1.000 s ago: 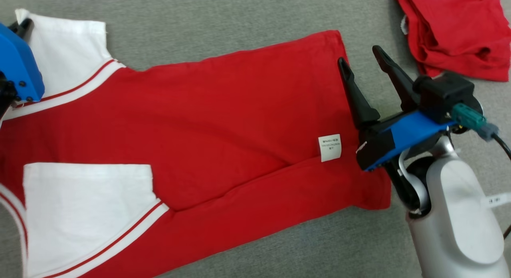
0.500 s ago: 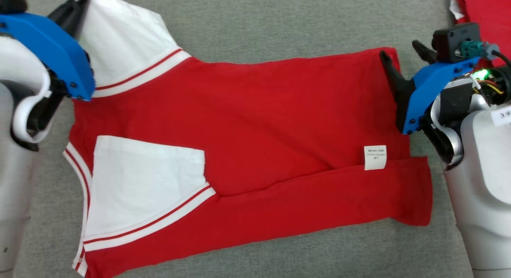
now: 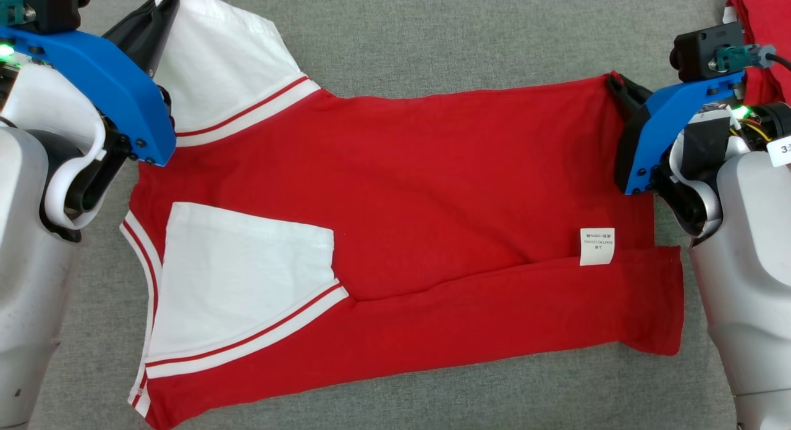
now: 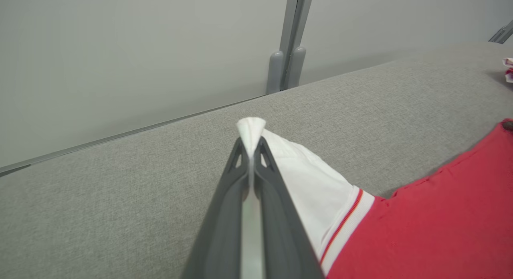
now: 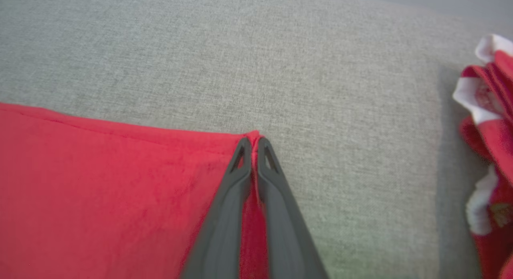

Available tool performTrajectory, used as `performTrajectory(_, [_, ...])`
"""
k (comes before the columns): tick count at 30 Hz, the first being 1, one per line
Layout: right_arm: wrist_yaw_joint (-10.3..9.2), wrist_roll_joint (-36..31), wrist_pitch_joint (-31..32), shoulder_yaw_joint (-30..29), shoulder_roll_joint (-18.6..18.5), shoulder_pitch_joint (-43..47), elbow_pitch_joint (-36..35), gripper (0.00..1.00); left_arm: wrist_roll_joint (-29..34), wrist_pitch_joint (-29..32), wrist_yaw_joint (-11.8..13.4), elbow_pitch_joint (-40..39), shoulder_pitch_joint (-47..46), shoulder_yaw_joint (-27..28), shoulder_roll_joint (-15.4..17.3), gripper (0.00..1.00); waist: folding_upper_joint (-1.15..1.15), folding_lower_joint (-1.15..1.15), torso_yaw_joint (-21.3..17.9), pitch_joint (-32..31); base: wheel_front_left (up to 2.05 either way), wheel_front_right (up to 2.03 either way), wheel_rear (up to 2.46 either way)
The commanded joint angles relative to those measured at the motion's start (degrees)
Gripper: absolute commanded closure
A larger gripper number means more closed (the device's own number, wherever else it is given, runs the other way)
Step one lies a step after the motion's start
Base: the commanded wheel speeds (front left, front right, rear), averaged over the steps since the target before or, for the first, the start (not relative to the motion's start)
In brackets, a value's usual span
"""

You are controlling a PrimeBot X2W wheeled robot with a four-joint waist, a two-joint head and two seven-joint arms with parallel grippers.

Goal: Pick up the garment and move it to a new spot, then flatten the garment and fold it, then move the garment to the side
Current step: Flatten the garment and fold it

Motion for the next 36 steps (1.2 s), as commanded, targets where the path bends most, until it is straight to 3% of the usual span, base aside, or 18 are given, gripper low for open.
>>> performTrajectory(1, [0.01,-0.12,-1.40,-0.31,-0.06,-1.18,0.87,1.00,-0.45,-0.58,-0.05,-0.02,0.17,-0.01,0.26,1.00,0.00,0.00,0.08,-0.25,0.00,0.00,0.00])
performTrajectory(10, [0.01,-0.22,-10.28,0.30,-1.04,2.21,2.03,1.00,-2.74,-4.14,-0.05,-2.66,5.17,0.41,0.51,1.00,0.00,0.00,0.84,-4.53,0.00,0.00,0.00])
performTrajectory(20, [0.01,1.13,-16.06,-1.41,-2.60,16.17,-4.41,1.00,-5.77,-10.12,2.43,-12.14,23.36,1.19,1.02,1.00,0.00,0.00,2.73,-12.92,0.00,0.00,0.00])
performTrajectory(27, [0.01,0.85,-16.90,-5.10,-0.38,26.95,-10.56,1.00,-7.57,-14.59,4.89,-13.91,35.52,0.88,-0.84,1.00,0.00,0.00,3.94,-17.16,0.00,0.00,0.00])
performTrajectory(35, [0.01,-0.81,-16.89,-7.03,3.20,34.88,-14.10,1.00,-9.49,-18.94,5.44,-10.28,42.47,0.33,-4.03,1.00,0.00,0.00,3.72,-19.24,0.00,0.00,0.00])
performTrajectory(36, [0.01,-1.00,-17.23,-7.30,3.65,35.61,-14.42,0.80,-9.83,-19.76,5.39,-9.76,43.15,0.68,-4.36,1.00,0.00,0.00,3.65,-19.40,0.00,0.00,0.00])
